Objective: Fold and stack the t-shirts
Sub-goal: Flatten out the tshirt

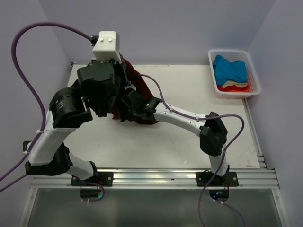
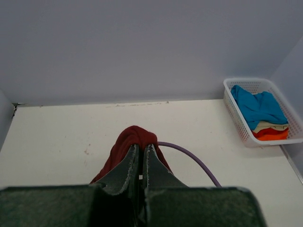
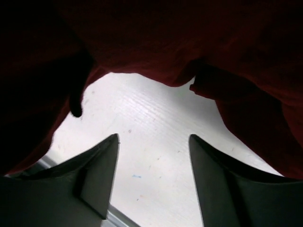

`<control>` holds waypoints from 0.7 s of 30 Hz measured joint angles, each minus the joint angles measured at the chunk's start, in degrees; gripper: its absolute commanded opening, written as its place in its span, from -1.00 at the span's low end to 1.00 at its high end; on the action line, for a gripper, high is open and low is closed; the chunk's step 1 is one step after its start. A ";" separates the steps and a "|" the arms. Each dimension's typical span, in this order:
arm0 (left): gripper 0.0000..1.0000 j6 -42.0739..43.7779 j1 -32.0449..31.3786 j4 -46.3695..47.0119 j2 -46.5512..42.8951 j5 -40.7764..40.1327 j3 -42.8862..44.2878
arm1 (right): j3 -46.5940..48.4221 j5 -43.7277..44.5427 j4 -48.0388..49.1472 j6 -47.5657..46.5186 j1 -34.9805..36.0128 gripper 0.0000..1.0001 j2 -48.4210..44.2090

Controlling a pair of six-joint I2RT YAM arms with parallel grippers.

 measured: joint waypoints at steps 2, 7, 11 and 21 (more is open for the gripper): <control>-1.00 -0.09 0.00 -0.04 -1.16 -0.07 -0.48 | 1.31 2.01 -1.29 -0.07 -0.02 0.02 1.09; -1.00 -0.59 0.00 -0.39 -3.65 -0.39 -2.10 | 2.08 7.58 -5.97 0.37 0.00 -1.00 3.06; -1.00 -1.01 0.00 -0.37 -4.50 -0.70 -3.23 | 2.10 13.57 -10.47 0.66 0.02 -1.00 3.02; -1.00 -1.75 0.00 -0.48 -5.90 -1.60 -5.51 | -1.18 28.15 -19.67 0.90 -0.46 -1.00 -3.28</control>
